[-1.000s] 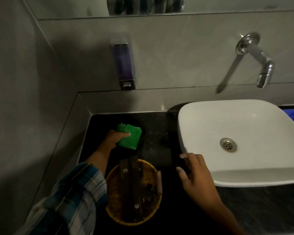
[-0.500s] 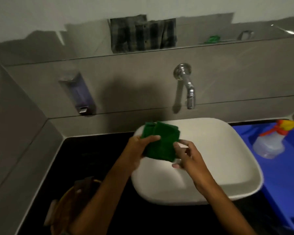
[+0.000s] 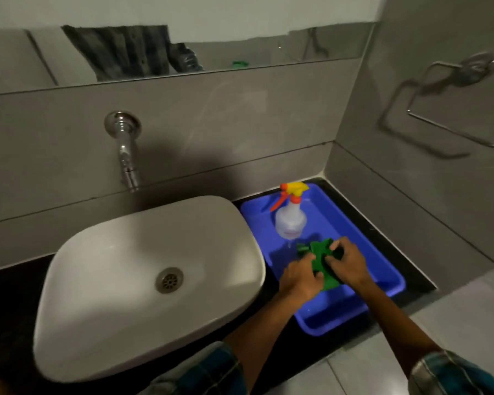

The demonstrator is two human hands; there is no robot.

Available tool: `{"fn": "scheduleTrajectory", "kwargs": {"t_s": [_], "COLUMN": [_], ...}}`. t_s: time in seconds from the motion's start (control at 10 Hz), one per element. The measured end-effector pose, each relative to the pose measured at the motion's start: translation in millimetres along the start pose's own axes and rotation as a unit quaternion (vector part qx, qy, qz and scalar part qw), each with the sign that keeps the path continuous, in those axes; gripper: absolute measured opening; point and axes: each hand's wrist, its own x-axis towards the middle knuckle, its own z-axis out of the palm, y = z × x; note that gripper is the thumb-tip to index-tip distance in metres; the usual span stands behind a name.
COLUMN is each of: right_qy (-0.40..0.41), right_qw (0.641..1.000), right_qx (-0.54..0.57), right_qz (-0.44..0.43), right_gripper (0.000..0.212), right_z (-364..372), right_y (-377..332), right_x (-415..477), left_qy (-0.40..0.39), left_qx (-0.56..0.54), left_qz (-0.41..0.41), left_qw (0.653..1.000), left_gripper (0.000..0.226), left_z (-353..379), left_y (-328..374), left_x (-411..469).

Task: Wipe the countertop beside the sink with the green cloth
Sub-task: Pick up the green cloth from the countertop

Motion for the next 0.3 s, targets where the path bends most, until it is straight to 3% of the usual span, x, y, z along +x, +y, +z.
{"fn": "scheduleTrajectory", "kwargs": {"t_s": [0.1,0.2,0.3], "right_qy": [-0.2,-0.152,-0.077], "right_qw": [0.948,0.943,0.952], "right_qx": [-0.249,-0.296,-0.282], "right_qz": [-0.002,-0.006,-0.084], "right_gripper": [0.037,0.035,0.033], "right_z": [-2.3,5.1,17.3], "right_y": [42.5,45.2,10.0], "right_x": [-3.1,-2.6,7.8], "left_qy": [-0.024,0.025,0.149], "left_qx": [0.234,0.303,0.33], "left_qz": [0.042,0.102,0.159], "left_qw": [0.971,0.947,0.919], "left_gripper": [0.041,0.039,0.035], "left_z": [18.3,-0.4,-37.2], "left_y": [3.0,-7.8,-25.7], "left_x": [-5.3,-11.4,-9.6]}}
